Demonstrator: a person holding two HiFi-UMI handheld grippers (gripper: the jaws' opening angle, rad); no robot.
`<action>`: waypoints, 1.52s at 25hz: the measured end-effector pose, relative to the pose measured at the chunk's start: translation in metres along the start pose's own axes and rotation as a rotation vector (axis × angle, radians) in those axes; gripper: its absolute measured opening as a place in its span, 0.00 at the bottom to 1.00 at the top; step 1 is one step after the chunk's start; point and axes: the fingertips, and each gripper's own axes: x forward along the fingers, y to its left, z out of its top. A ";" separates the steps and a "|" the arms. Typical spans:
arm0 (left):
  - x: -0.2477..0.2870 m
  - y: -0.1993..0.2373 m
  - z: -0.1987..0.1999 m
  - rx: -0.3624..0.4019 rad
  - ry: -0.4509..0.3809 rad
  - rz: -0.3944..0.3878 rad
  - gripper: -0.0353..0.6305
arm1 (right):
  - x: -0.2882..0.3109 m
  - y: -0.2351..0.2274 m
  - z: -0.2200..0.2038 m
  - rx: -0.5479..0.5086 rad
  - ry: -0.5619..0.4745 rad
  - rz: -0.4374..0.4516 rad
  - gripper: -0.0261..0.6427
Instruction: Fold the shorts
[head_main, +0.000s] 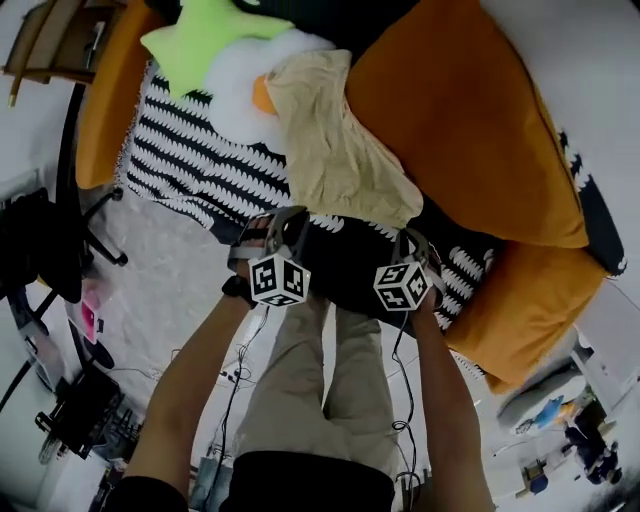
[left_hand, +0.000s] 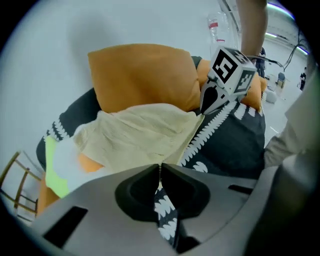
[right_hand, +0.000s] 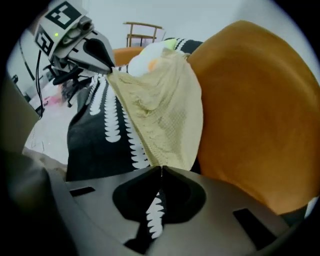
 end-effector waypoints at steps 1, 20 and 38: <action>-0.023 0.002 0.004 -0.012 0.004 0.005 0.10 | -0.018 0.002 0.007 -0.002 -0.014 0.006 0.08; -0.325 -0.013 0.063 -0.062 0.063 -0.059 0.10 | -0.347 0.020 0.062 0.013 -0.151 0.055 0.07; -0.369 0.006 0.081 0.163 -0.023 -0.220 0.10 | -0.426 0.024 0.073 -0.070 -0.099 -0.043 0.07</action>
